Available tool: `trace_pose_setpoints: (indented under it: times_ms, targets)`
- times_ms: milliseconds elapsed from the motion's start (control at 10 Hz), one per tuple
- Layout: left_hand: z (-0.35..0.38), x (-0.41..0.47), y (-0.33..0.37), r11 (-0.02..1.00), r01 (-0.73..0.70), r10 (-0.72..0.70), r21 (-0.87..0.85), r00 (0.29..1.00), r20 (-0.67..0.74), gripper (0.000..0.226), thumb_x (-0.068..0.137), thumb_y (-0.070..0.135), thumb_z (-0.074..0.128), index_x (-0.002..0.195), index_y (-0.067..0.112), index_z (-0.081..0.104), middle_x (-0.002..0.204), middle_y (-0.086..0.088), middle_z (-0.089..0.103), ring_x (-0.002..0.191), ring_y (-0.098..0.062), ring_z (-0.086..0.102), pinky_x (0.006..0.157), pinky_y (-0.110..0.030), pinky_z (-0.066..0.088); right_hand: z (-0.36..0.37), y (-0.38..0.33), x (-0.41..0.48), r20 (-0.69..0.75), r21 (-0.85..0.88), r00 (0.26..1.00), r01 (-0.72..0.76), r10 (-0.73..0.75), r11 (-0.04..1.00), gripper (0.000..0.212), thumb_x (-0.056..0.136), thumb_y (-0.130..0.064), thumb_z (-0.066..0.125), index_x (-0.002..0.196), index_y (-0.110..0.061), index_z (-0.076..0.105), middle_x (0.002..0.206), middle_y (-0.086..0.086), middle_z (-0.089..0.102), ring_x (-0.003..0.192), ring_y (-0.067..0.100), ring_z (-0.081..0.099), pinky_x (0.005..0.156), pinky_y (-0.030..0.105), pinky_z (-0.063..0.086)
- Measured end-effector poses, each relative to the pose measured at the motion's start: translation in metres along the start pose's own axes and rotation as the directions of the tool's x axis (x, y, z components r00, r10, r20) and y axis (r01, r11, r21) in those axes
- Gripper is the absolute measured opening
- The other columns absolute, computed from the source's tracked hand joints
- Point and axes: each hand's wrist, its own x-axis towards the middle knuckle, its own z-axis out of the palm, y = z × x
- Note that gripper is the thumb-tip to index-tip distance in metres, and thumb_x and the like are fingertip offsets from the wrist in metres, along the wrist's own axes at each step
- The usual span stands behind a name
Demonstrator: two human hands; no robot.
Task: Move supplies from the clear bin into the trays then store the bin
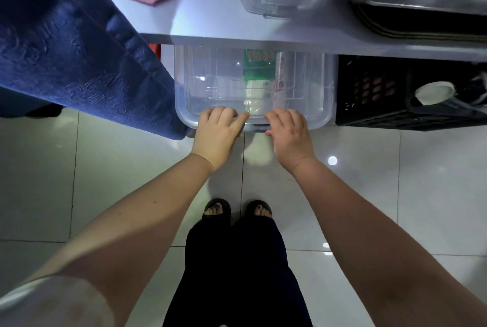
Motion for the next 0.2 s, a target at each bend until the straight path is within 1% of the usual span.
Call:
trace_pose_setpoints:
  times_ms: [100,200]
  targets:
    - [-0.006,0.010,0.001,0.997,0.068,-0.067,-0.044,0.997,0.033,0.038,0.075,0.005,0.074,0.112,0.011,0.068,0.092,-0.014,0.063,0.082,-0.034,0.059,0.075,-0.041,0.046,-0.002,-0.003,0.010,0.027,0.081,0.998,-0.056,0.054,0.995,0.029,0.079,0.000,0.068,0.107,-0.003,0.064,0.106,0.015,0.063,0.094,0.036,0.055,0.087,0.037,0.036]
    - [-0.017,0.016,0.013,0.990,0.138,-0.138,0.008,0.983,0.121,0.041,0.082,0.009,0.065,0.122,0.014,0.060,0.106,-0.013,0.061,0.097,-0.034,0.054,0.084,-0.043,0.039,-0.019,-0.004,0.015,0.145,0.119,0.986,-0.098,0.080,0.988,0.035,0.081,-0.010,0.069,0.116,-0.005,0.061,0.113,0.014,0.060,0.105,0.036,0.052,0.092,0.042,0.040]
